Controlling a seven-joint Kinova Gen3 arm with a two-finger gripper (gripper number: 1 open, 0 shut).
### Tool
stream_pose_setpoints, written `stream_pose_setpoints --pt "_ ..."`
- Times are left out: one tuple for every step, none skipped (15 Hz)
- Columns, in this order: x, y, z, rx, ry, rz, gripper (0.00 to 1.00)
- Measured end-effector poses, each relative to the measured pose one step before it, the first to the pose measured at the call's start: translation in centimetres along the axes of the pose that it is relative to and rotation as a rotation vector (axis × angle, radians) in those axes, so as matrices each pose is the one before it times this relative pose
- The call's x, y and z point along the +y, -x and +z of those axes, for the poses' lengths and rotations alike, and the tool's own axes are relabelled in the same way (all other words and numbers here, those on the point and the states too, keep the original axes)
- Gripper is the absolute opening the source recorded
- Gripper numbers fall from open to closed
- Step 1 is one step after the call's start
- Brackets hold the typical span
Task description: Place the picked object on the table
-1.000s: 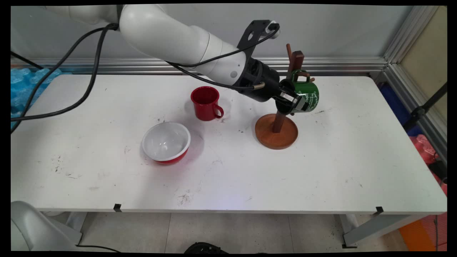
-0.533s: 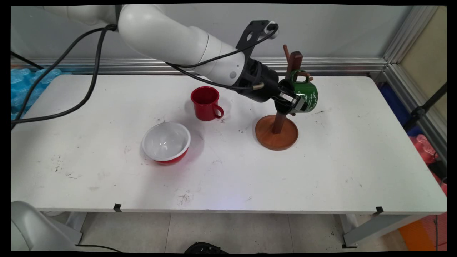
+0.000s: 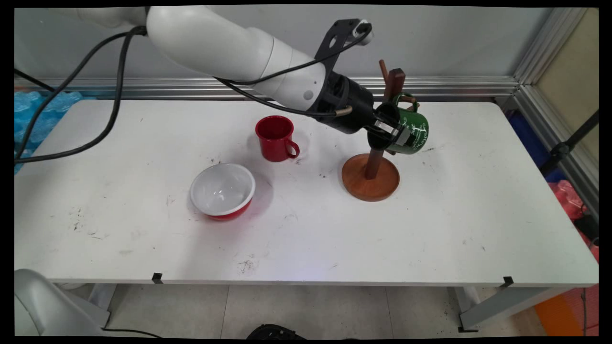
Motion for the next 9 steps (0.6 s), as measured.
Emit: stream_pose_setpoints --pt "0.178 -0.113 -0.211 0.00181 0.00562 0.00465 0.0" --pt "0.234 -0.124 -0.239 0.00208 0.0069 0.00434 0.0" --pt "0.267 -0.124 -0.224 0.00216 0.00715 0.00394 0.0" --pt "0.22 -0.085 -0.182 0.00119 0.00586 0.00301 0.0" --pt "0.142 -0.059 -0.141 0.00113 0.00366 0.00157 0.0" --pt "0.223 -0.078 -0.185 0.0013 0.00551 0.00224 0.0" --pt "0.277 -0.068 -0.216 0.00084 0.00664 0.00234 0.0" --pt "0.283 -0.048 -0.239 0.00072 0.00702 0.00251 0.0" --pt "0.231 -0.044 -0.19 0.00071 0.0056 0.00189 0.0"
